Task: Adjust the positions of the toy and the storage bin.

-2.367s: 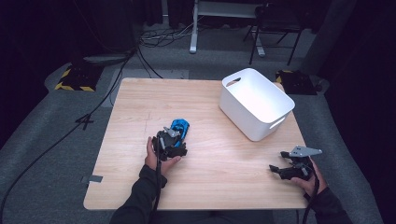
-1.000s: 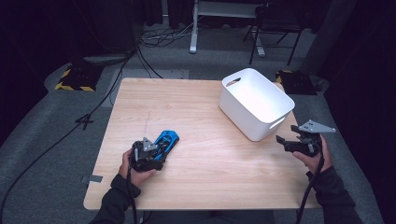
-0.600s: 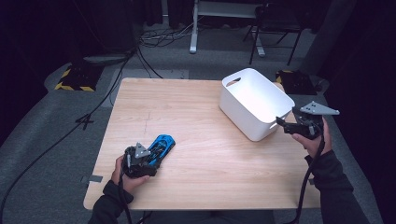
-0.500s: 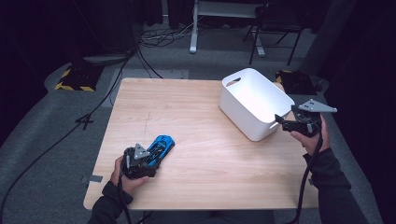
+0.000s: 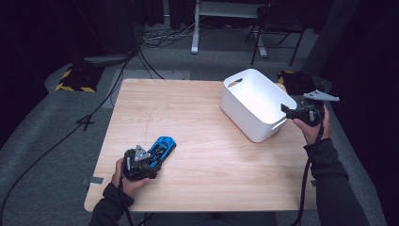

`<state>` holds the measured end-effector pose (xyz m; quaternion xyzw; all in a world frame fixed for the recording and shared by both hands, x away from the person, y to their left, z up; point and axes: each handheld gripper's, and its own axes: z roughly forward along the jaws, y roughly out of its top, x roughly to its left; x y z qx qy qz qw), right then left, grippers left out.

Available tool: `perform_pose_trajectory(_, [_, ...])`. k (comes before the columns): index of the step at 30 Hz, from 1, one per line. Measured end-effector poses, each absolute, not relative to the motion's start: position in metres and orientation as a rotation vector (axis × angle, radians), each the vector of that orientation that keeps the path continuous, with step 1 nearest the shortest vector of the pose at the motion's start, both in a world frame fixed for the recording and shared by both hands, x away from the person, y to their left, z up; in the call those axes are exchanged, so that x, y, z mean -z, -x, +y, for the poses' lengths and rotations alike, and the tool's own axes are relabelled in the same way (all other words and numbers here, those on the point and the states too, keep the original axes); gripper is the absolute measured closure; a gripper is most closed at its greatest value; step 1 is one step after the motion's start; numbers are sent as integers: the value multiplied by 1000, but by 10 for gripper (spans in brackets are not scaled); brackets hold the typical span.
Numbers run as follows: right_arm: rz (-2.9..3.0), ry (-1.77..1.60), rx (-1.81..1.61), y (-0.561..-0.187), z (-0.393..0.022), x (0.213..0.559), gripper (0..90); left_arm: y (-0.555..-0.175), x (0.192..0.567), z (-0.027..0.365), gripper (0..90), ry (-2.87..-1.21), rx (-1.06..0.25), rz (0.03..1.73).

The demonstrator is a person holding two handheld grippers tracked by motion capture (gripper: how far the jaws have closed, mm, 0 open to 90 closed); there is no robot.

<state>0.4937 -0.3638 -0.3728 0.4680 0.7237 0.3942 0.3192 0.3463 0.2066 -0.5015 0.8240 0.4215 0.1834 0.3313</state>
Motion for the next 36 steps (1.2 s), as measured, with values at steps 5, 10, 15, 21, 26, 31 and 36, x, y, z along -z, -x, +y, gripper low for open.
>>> perform_pose_trajectory(5, [1903, -1275, -998, -508, -368, 375, 230, -347, 502, 206, 239, -2150, -482, 1103])
perform_pose_trajectory(10, [1916, -1350, -968, -525, -376, 379, 274, -347, 501, 206, 239, -2154, -471, 1105])
perform_pose_trajectory(15, [2021, -1415, -1021, -536, -387, 393, 397, -347, 501, 206, 239, -2154, -471, 1104])
perform_pose_trajectory(21, [2095, -1335, -1036, -531, -376, 393, 457, -348, 501, 206, 239, -2157, -464, 1103])
perform_pose_trajectory(26, [2111, -1324, -1046, -523, -370, 393, 455, -348, 501, 206, 239, -2155, -464, 1106])
perform_pose_trajectory(31, [2143, -1298, -1044, -516, -360, 393, 445, -348, 501, 206, 239, -2158, -469, 1103])
perform_pose_trajectory(36, [2166, -1274, -1058, -513, -354, 393, 447, -348, 501, 206, 239, -2158, -469, 1103])
